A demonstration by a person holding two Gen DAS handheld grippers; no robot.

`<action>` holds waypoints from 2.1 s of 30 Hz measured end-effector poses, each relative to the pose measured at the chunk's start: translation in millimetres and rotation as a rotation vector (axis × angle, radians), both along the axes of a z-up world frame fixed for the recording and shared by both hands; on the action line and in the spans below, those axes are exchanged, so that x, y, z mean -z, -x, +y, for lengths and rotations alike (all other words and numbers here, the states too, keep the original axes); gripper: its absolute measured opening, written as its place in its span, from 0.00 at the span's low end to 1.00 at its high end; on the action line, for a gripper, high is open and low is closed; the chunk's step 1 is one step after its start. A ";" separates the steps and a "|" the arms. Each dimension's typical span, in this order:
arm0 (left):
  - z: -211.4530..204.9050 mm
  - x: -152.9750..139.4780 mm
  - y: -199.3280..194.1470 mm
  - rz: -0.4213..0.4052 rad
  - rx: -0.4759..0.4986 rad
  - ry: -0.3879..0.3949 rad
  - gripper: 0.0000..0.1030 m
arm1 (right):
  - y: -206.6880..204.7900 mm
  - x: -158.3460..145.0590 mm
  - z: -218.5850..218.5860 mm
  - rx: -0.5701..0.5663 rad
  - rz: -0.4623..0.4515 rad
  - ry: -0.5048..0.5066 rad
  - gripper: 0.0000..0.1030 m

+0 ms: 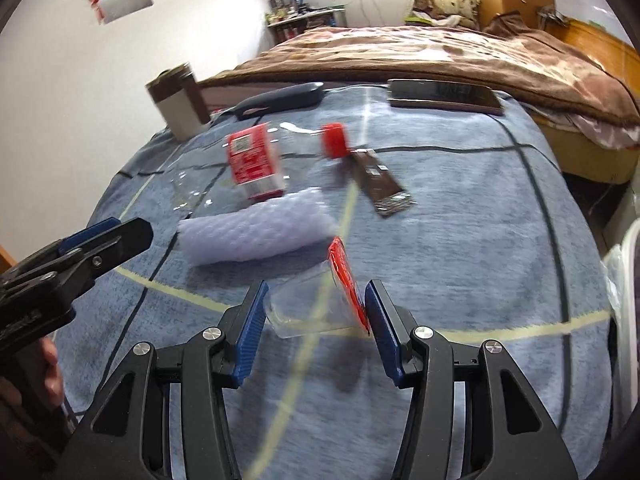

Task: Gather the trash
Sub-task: 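Grasp the clear red-striped cup with the right tool while the left tool grasps the white foam sleeve, then carry the cup and foam sleeve over the white trash bin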

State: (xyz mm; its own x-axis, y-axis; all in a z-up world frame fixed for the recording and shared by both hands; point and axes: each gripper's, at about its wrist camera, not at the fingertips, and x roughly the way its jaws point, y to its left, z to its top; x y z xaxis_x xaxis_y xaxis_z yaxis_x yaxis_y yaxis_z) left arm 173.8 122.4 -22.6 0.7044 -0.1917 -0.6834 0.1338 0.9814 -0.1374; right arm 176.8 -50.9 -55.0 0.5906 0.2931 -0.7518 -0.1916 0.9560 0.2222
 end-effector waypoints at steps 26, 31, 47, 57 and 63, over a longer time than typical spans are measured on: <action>-76.8 42.7 -46.6 0.156 0.265 -0.159 0.66 | 17.9 -15.4 -64.3 0.143 -0.025 -0.084 0.51; -77.0 40.5 -41.3 0.155 0.254 -0.131 0.52 | 20.9 -14.8 -64.9 0.144 -0.026 -0.085 0.51; -98.4 21.2 -17.8 0.102 0.215 -0.045 0.30 | 33.7 -21.8 -90.7 0.168 -0.046 -0.068 0.51; -114.0 -1.4 -3.4 0.045 0.217 -0.023 0.30 | 43.3 -32.2 -108.5 0.187 -0.081 -0.066 0.51; -130.8 -12.0 3.2 0.018 0.245 -0.017 0.30 | 49.1 -38.5 -124.1 0.213 -0.103 -0.070 0.51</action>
State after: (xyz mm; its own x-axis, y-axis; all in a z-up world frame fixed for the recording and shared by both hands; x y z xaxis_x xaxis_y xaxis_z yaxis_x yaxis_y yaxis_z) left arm 170.6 -8.5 -10.6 0.6261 -0.3440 -0.6997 0.3659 0.9221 -0.1260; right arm 127.7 -174.9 -16.5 0.7172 0.2028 -0.6668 -0.0123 0.9603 0.2788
